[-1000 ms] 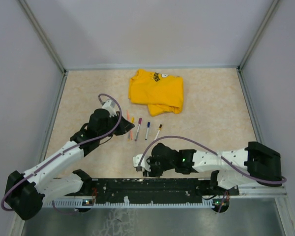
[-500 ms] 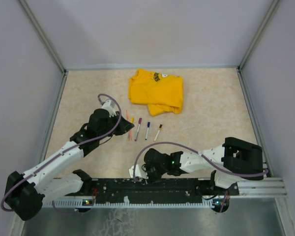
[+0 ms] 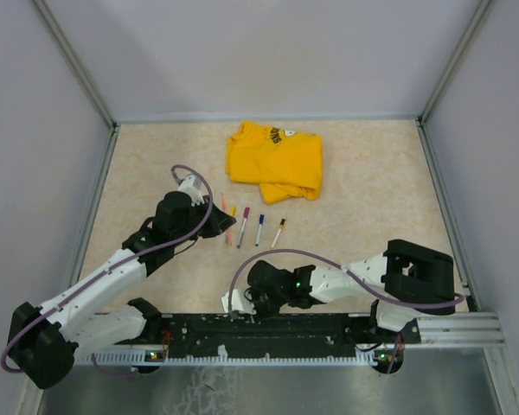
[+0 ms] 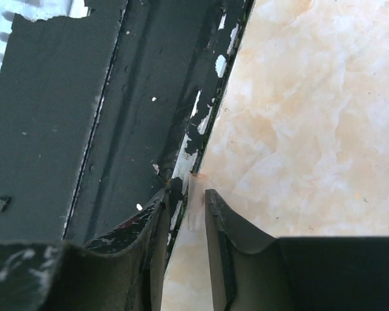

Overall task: Insert the pens into the pen caps
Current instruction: Move the pen cap to the center of the board, then insert the pen cap onto the pen.

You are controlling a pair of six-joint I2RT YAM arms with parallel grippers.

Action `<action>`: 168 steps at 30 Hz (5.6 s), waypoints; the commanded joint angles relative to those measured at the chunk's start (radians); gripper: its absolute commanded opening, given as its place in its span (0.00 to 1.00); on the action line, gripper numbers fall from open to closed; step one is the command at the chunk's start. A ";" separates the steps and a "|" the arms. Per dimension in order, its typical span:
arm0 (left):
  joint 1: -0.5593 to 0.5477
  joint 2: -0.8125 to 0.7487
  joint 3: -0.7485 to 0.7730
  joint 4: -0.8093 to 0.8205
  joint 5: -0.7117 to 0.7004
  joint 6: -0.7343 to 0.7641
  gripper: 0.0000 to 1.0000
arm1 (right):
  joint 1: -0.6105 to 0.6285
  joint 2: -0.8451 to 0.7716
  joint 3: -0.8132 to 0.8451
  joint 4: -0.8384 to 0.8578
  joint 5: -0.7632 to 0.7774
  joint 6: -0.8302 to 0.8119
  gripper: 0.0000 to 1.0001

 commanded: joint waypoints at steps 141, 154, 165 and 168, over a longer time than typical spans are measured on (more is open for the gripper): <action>0.008 -0.026 0.063 -0.080 -0.056 0.078 0.00 | -0.241 0.234 0.317 -0.313 0.612 1.125 0.58; 0.008 -0.024 0.063 -0.086 -0.069 0.087 0.00 | -0.267 0.269 0.361 -0.339 0.617 1.244 0.62; 0.007 -0.070 0.070 -0.118 -0.132 0.096 0.00 | -0.274 0.339 0.420 -0.403 0.618 1.318 0.53; 0.008 -0.078 0.071 -0.130 -0.141 0.100 0.00 | -0.274 0.349 0.429 -0.429 0.621 1.317 0.51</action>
